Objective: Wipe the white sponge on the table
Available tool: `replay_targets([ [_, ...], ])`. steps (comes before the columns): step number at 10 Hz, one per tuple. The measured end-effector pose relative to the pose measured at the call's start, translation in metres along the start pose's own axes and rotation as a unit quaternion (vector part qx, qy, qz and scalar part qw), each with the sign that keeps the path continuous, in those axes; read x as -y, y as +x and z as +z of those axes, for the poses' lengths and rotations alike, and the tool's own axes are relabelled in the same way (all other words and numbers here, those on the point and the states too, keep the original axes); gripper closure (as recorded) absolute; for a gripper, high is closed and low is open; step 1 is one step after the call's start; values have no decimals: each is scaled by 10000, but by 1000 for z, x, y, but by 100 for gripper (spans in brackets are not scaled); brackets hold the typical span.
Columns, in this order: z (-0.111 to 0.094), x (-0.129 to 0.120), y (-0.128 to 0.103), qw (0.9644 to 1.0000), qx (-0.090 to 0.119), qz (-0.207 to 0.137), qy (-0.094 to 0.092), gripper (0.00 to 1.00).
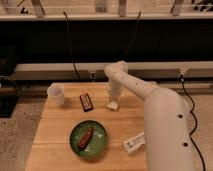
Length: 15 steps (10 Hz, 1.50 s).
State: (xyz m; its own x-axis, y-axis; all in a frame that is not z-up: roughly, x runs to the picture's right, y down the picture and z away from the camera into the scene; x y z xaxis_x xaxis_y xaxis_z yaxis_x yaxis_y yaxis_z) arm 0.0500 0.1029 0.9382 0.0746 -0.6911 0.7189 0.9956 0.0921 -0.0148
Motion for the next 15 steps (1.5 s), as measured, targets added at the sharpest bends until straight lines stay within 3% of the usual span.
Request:
replay_targets([
  [3,-1,-5,-15,9999,32,-109,-18,100],
  [5,-4,-20,-36,9999,73,-140,-70,100],
  [8,-11,-59,-41,9999,25,55,-144,100],
  [10,-17,-89,-38,9993,11,335,-186,100],
  [15,-20,-100,-1,9973,-74,707,-184,100],
])
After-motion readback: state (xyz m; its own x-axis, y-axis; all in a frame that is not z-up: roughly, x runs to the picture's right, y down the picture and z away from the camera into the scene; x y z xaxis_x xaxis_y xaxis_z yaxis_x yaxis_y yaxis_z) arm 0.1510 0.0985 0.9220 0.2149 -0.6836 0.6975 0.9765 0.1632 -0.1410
